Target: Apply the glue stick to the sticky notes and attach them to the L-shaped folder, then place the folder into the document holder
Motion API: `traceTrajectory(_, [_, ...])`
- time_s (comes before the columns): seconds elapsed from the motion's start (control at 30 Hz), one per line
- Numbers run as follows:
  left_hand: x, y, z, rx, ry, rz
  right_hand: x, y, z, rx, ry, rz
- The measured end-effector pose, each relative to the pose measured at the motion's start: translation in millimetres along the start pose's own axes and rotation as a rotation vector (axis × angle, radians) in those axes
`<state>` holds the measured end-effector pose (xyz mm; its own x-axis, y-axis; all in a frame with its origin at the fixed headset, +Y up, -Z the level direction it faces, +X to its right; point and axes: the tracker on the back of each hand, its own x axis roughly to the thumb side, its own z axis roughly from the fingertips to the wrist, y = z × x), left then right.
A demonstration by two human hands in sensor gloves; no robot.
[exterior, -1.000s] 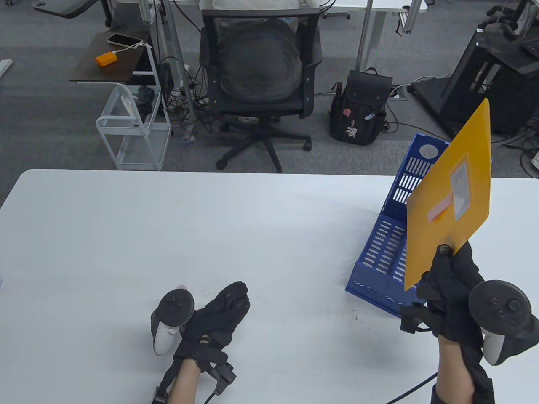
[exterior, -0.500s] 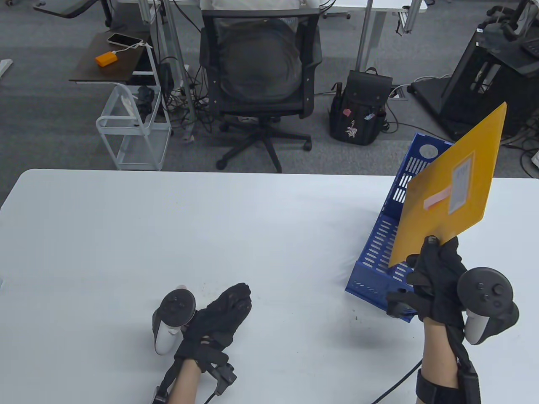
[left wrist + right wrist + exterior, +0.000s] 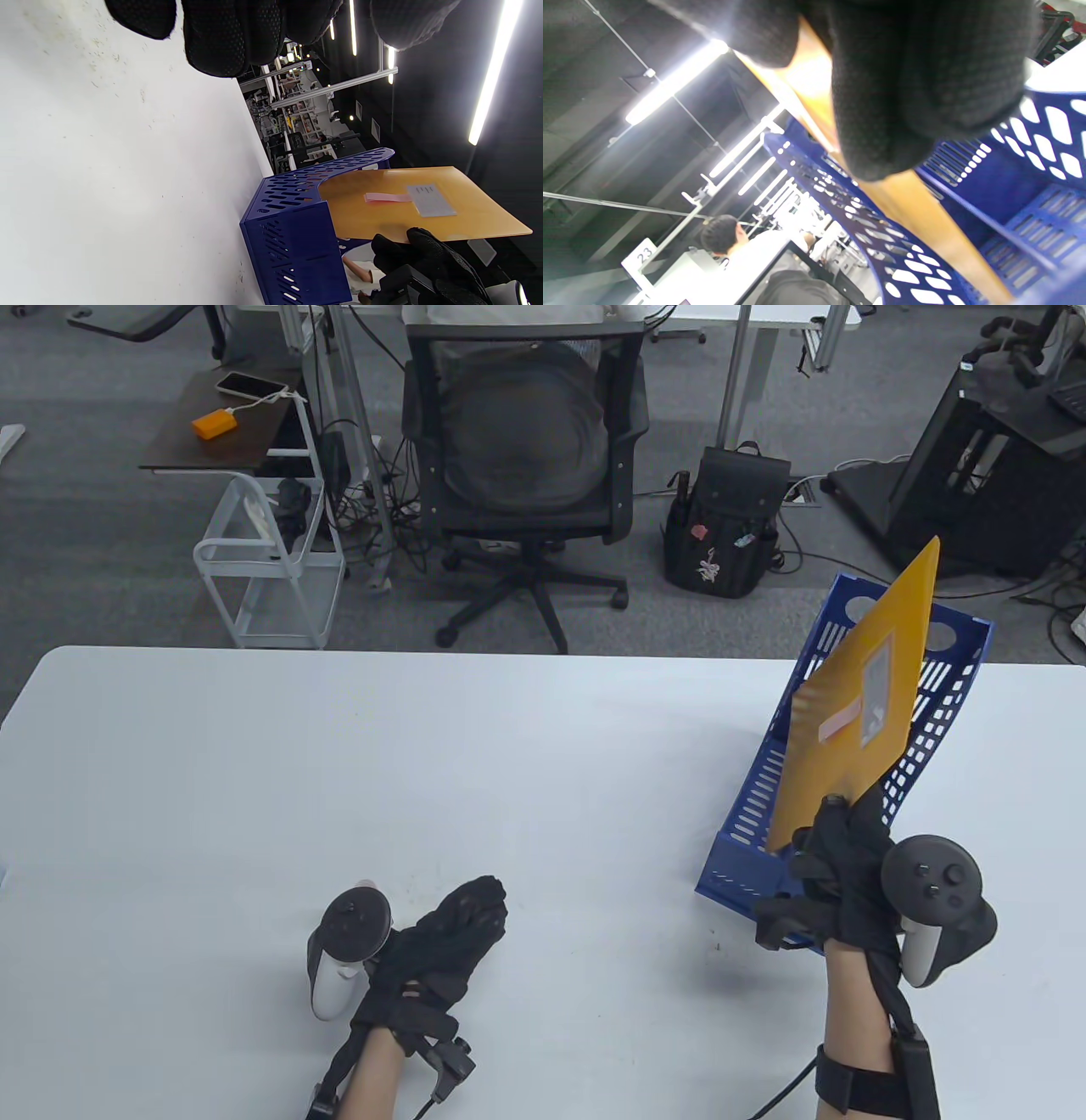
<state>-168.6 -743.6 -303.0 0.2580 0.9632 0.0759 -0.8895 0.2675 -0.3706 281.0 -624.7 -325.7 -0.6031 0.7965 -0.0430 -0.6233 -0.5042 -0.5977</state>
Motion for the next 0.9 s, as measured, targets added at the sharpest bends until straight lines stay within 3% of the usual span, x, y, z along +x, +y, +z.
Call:
traceTrajectory(0.5, [-1.7,2.5,0.1,0.004,0.013,0.005,-19.7,22.7,2.5,0.043,0.087,0.059])
traceTrajectory(0.9, [3.0,-3.2,-0.1,-0.023,0.008,-0.041,-26.2,3.0,18.8,0.028,0.042,0.225])
